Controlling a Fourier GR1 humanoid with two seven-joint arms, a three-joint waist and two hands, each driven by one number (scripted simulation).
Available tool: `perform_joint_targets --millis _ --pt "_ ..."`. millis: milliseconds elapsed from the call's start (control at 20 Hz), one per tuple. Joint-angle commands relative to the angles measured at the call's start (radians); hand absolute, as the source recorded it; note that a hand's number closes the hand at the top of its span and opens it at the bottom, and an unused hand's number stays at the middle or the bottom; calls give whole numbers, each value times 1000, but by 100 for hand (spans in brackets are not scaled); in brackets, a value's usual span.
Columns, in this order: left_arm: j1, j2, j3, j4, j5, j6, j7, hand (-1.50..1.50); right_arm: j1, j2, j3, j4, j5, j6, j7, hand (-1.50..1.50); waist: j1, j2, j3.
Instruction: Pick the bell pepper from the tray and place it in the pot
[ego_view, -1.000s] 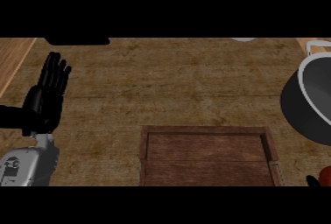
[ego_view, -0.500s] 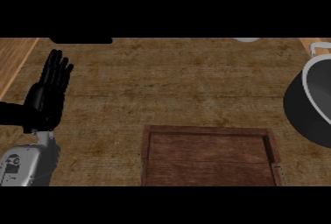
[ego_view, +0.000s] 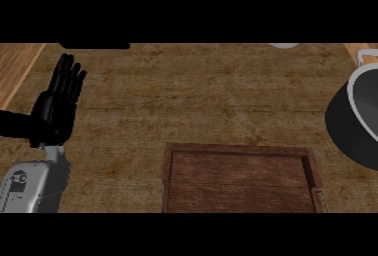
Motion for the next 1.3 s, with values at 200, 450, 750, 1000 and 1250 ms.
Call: perform_joint_targets --millis 200,450,750,1000,1250 --pt "22 -28 -18 23 -25 -2 -49 0 -196 -78 95 414 131 -48 -59 150 8 4 0" --pt "5 -6 -2 -33 -13 5 17 0 -261 -39 126 567 121 82 -41 -150 15 4 1" --pt "30 12 15 -57 8 -21 34 0 -326 -74 103 660 85 128 -243 -150 6 0 1" --pt "-19 -13 -9 -35 -30 17 31 0 -366 -82 11 712 -30 254 -287 -150 -3 0 1" --pt "3 -18 -3 -24 -28 7 -1 0 -415 -124 -81 788 -137 378 -180 -150 -7 -1 0"
